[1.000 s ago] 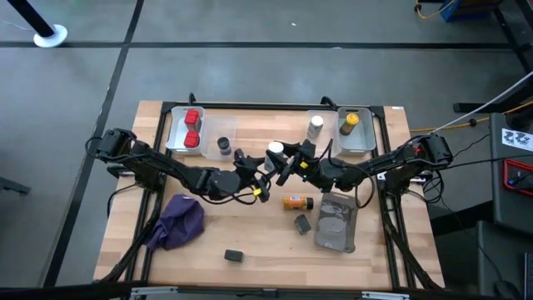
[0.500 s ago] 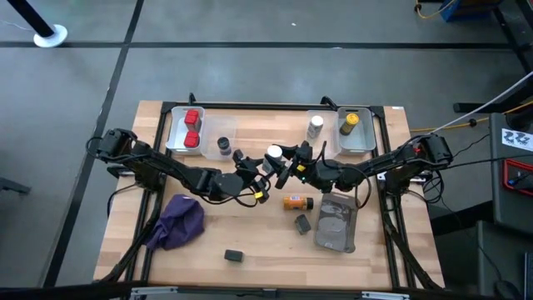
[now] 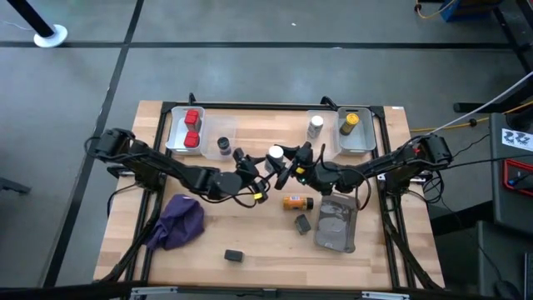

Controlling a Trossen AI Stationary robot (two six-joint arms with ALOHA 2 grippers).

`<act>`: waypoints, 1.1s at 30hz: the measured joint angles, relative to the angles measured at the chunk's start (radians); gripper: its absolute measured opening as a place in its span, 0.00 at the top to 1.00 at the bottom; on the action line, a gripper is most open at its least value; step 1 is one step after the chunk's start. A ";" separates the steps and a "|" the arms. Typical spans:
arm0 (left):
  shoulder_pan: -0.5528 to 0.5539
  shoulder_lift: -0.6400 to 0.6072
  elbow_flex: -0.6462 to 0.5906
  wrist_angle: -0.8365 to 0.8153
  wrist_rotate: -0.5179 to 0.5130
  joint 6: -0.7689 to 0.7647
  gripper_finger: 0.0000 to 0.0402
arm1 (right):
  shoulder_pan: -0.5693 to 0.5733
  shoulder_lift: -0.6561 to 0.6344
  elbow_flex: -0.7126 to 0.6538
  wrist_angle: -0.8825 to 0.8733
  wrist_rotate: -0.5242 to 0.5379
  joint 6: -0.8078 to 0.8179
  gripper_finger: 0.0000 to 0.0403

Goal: Sort spices by type
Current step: Put the white seasoning bottle into the right transparent bin

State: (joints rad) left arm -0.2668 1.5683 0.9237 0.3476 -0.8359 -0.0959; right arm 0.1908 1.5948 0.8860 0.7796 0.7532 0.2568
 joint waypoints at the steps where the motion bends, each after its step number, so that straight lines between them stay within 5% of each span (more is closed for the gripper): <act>1: -0.003 -0.006 0.000 0.003 -0.002 0.018 0.41 | 0.001 0.000 0.000 0.001 0.011 -0.011 0.47; 14: -0.034 -0.041 0.001 -0.026 -0.104 0.126 0.40 | -0.001 -0.186 -0.001 -0.370 0.224 -0.070 0.47; 19: -0.035 -0.080 0.000 -0.155 -0.225 0.098 0.40 | -0.017 -0.324 -0.001 -0.678 0.258 0.028 0.47; 24: -0.035 -0.111 0.000 -0.246 -0.234 0.016 0.40 | -0.079 -0.433 -0.006 -0.955 0.300 0.188 0.47; 33: -0.035 -0.114 0.000 -0.264 -0.225 -0.009 0.40 | -0.245 -0.451 -0.215 -0.924 0.329 0.293 0.47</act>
State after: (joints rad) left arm -0.3019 1.4548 0.9237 0.0834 -1.0605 -0.1051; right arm -0.0546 1.1439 0.6711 -0.1444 1.0820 0.5496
